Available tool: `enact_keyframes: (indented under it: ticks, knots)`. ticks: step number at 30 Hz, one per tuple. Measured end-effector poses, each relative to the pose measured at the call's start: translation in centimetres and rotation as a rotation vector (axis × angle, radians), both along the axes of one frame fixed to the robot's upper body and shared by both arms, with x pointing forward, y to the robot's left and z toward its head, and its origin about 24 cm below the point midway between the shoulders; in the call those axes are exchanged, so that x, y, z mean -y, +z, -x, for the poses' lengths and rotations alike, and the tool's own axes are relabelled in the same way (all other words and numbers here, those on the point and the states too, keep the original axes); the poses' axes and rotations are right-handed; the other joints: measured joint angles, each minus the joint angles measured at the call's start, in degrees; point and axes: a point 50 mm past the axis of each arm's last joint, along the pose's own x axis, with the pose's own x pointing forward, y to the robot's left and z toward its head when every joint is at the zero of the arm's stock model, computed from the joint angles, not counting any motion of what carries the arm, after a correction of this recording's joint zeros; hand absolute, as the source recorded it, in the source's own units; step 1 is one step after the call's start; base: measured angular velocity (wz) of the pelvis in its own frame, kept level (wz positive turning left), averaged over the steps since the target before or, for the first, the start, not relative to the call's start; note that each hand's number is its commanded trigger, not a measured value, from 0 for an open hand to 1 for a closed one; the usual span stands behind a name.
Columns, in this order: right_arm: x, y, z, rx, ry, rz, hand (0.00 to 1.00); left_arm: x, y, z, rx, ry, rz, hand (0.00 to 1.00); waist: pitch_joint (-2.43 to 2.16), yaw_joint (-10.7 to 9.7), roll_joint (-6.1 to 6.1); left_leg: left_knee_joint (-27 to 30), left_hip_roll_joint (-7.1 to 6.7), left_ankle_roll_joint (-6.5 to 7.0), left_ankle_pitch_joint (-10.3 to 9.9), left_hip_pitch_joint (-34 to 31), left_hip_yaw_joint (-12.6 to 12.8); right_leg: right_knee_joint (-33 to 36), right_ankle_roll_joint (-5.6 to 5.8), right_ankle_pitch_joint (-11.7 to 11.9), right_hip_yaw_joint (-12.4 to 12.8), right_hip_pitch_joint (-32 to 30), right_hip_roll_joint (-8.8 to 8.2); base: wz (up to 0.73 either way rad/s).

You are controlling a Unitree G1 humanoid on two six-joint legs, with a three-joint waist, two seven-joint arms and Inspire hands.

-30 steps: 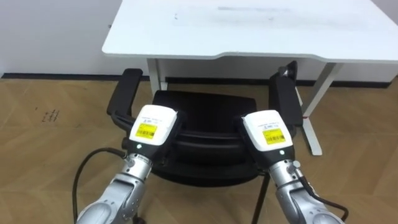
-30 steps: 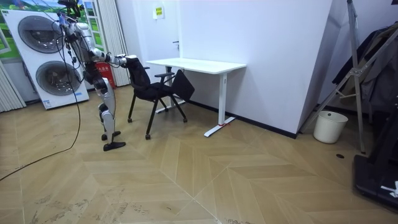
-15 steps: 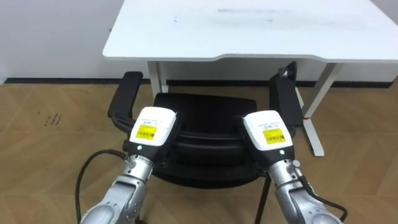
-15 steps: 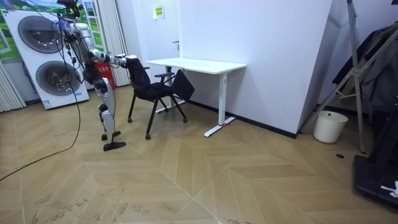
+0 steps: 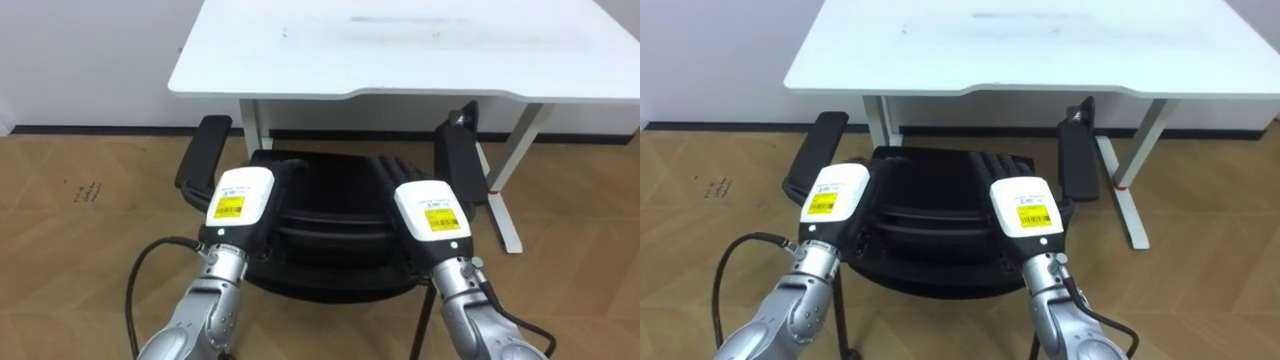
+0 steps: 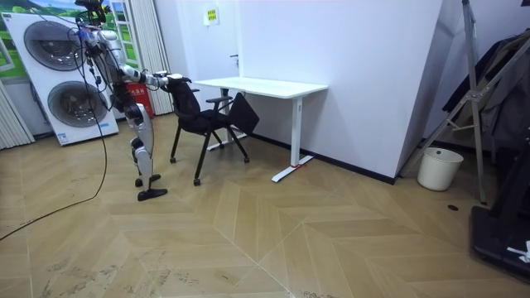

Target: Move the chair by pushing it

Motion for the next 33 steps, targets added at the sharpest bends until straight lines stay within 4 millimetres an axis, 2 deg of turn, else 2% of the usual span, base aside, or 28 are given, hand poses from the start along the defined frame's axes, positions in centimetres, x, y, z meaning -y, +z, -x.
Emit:
enact_keyframes:
  ticks: [13, 19, 27, 30, 33]
  knots:
    - [0.0, 0.2, -0.4, -0.015, -0.034, -0.046, 0.0, 0.0, 0.1, -0.1, -0.009, 0.01, 0.004, 0.0, -0.06, -0.1, -0.04, -0.4, 0.03, 0.01, 0.3, 0.5, 0.6, 0.1, 0.0, 0.0, 0.5, 0.2, -0.04, -0.02]
    - [0.3, 0.6, -0.6, -0.007, -0.086, -0.194, 0.0, -0.2, 0.4, 0.0, -0.006, 0.013, 0.024, 0.0, -0.11, -0.3, -0.19, -0.6, 0.05, 0.05, 0.5, 0.5, 0.7, 0.1, -0.04, 0.1, 0.5, -0.2, -0.04, -0.01]
    - [1.1, 0.9, -0.6, 0.006, -0.098, -0.251, 0.0, -0.5, 0.7, 0.0, 0.001, 0.003, 0.042, 0.0, -0.18, -0.6, -0.08, -0.4, 0.04, 0.04, 0.5, 0.0, 0.5, 0.0, -0.04, 0.1, 0.3, -0.5, -0.04, 0.0]
    - [2.4, 1.3, -0.3, 0.038, -0.136, -0.279, 0.0, -1.7, 1.3, 0.5, 0.02, 0.048, 0.09, 0.0, -0.19, -0.6, -0.08, -0.1, 0.06, 0.07, 0.6, -0.7, 0.5, 0.0, -0.1, 0.3, 0.5, -1.2, 0.0, 0.0]
    - [5.0, 1.8, 0.2, 0.098, -0.266, -0.343, 0.0, -4.3, 2.4, 0.9, 0.062, 0.171, 0.183, 0.0, -0.23, -0.8, 0.01, 0.0, 0.16, 0.07, 0.6, -0.9, 0.2, 0.0, -0.1, 0.3, -0.1, -1.2, -0.06, 0.08]
